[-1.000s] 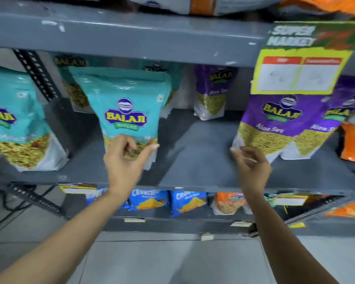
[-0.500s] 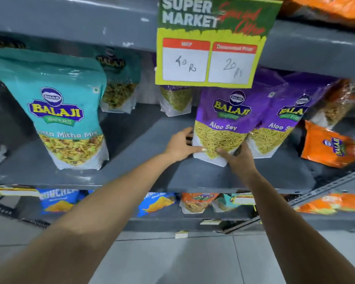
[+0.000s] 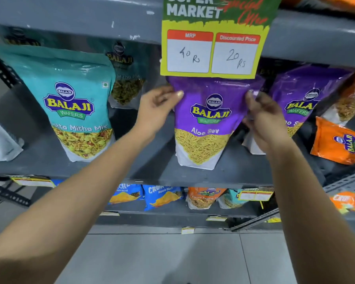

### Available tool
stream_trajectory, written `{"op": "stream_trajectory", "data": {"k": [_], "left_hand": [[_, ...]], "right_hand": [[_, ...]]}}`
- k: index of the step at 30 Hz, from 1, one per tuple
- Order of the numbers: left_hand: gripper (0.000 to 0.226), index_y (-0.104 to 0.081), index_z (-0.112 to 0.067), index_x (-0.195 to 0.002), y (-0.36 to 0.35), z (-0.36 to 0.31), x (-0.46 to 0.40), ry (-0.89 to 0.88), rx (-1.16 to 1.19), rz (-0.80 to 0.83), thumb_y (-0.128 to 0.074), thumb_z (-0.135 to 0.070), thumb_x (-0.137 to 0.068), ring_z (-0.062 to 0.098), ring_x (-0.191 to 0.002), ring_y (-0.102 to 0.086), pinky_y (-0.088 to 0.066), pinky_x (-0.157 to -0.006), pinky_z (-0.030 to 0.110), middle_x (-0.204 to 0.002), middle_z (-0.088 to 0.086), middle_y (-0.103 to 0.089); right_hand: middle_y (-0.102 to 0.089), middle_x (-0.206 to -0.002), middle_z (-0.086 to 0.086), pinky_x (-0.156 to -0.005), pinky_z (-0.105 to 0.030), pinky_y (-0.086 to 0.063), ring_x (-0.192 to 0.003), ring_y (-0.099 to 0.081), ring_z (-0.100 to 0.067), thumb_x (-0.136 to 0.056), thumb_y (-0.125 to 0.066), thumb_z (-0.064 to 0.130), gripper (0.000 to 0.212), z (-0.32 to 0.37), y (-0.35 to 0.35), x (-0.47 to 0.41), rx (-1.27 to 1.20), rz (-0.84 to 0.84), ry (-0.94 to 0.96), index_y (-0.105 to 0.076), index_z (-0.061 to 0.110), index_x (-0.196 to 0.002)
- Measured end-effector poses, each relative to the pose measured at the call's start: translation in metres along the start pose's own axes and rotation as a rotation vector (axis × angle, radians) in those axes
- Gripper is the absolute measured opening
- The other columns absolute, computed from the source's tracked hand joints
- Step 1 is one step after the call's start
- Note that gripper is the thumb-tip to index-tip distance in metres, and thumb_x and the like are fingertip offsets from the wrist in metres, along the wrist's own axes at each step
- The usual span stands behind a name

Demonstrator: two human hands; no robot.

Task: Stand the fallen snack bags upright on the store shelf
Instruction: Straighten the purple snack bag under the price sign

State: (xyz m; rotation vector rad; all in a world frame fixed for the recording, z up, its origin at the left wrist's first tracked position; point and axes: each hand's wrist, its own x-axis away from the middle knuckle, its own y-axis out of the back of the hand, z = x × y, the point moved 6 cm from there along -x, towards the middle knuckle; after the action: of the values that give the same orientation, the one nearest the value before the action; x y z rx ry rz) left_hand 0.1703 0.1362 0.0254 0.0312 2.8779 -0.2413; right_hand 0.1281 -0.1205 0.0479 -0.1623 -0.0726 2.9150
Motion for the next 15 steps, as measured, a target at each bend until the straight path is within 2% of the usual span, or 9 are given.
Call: {"op": "stream_trajectory", "data": {"k": [1,4,6,7,9,10,11,13,15], "left_hand": [[0.013,-0.068,-0.016,-0.087,-0.001,-0.011,-0.004,-0.031,-0.002,-0.025,-0.071,-0.004,-0.084,0.0,-0.069,-0.068,-0.054,-0.068,0.017,-0.074,-0.009,-0.076],[0.014,-0.068,-0.015,-0.083,-0.002,-0.021,-0.004,-0.071,-0.008,-0.048,-0.071,-0.001,-0.083,0.001,-0.066,-0.067,-0.053,-0.066,0.018,-0.069,-0.01,-0.075],[0.016,-0.065,-0.015,-0.088,0.001,-0.013,0.002,-0.047,-0.001,-0.049,-0.072,-0.002,-0.082,0.0,-0.069,-0.067,-0.054,-0.067,0.016,-0.073,-0.009,-0.076],[0.022,-0.064,-0.014,-0.095,0.002,-0.004,0.005,-0.006,0.002,-0.036,-0.075,-0.003,-0.08,0.002,-0.075,-0.068,-0.056,-0.071,0.018,-0.081,-0.007,-0.076],[0.046,-0.057,-0.015,-0.113,0.001,0.022,0.014,0.125,-0.062,0.049,-0.081,-0.008,-0.074,0.011,-0.093,-0.069,-0.058,-0.085,0.025,-0.107,0.003,-0.074],[0.056,-0.056,-0.016,-0.119,-0.001,0.034,0.021,0.186,-0.139,0.116,-0.084,-0.009,-0.071,0.012,-0.099,-0.068,-0.057,-0.089,0.027,-0.115,0.005,-0.071],[0.06,-0.056,-0.015,-0.121,-0.004,0.046,0.027,0.228,-0.216,0.186,-0.085,-0.009,-0.069,0.012,-0.101,-0.067,-0.057,-0.091,0.027,-0.118,0.006,-0.07],[0.058,-0.061,-0.01,-0.121,-0.008,0.066,0.038,0.254,-0.294,0.259,-0.085,-0.007,-0.068,0.01,-0.096,-0.068,-0.057,-0.089,0.028,-0.114,0.006,-0.072],[0.054,-0.065,-0.009,-0.118,-0.007,0.073,0.043,0.225,-0.311,0.219,-0.086,-0.01,-0.068,0.006,-0.092,-0.068,-0.054,-0.082,0.021,-0.109,0.003,-0.074]], "right_hand": [[-0.071,-0.072,0.013,-0.066,-0.021,-0.053,-0.066,-0.065,-0.002,-0.097,-0.057,0.018,0.028,0.011,-0.002,-0.001,0.003,-0.04,0.035,-0.066,0.023,-0.071],[-0.071,-0.072,0.011,-0.076,-0.031,-0.053,-0.074,-0.064,-0.01,-0.097,-0.057,0.02,0.02,0.013,-0.006,-0.005,0.026,-0.058,0.053,-0.065,0.021,-0.079],[-0.065,-0.065,0.018,-0.074,-0.026,-0.05,-0.071,-0.061,-0.001,-0.096,-0.058,0.028,0.018,-0.004,-0.006,-0.004,0.072,-0.004,0.022,-0.066,0.026,-0.079],[-0.063,-0.065,0.018,-0.075,-0.025,-0.048,-0.071,-0.06,0.002,-0.094,-0.06,0.029,0.017,-0.016,-0.004,-0.001,0.113,0.039,0.0,-0.065,0.03,-0.079],[-0.071,-0.086,0.017,-0.082,-0.025,-0.05,-0.085,-0.067,0.0,-0.089,-0.068,0.023,0.011,-0.046,-0.004,0.007,0.215,0.175,-0.061,-0.068,0.033,-0.093],[-0.075,-0.102,0.011,-0.086,-0.026,-0.052,-0.097,-0.069,-0.004,-0.086,-0.072,0.017,0.024,-0.063,-0.007,0.012,0.259,0.253,-0.103,-0.067,0.028,-0.107],[-0.074,-0.114,0.003,-0.092,-0.03,-0.053,-0.106,-0.069,-0.01,-0.083,-0.075,0.013,0.038,-0.079,-0.01,0.017,0.29,0.302,-0.143,-0.063,0.02,-0.118],[-0.071,-0.122,-0.007,-0.099,-0.038,-0.052,-0.113,-0.067,-0.019,-0.079,-0.078,0.01,0.052,-0.099,-0.014,0.024,0.282,0.31,-0.199,-0.055,0.01,-0.126],[-0.07,-0.123,-0.007,-0.098,-0.037,-0.053,-0.114,-0.067,-0.02,-0.079,-0.079,0.011,0.055,-0.108,-0.016,0.023,0.246,0.301,-0.208,-0.053,0.012,-0.127]]}}
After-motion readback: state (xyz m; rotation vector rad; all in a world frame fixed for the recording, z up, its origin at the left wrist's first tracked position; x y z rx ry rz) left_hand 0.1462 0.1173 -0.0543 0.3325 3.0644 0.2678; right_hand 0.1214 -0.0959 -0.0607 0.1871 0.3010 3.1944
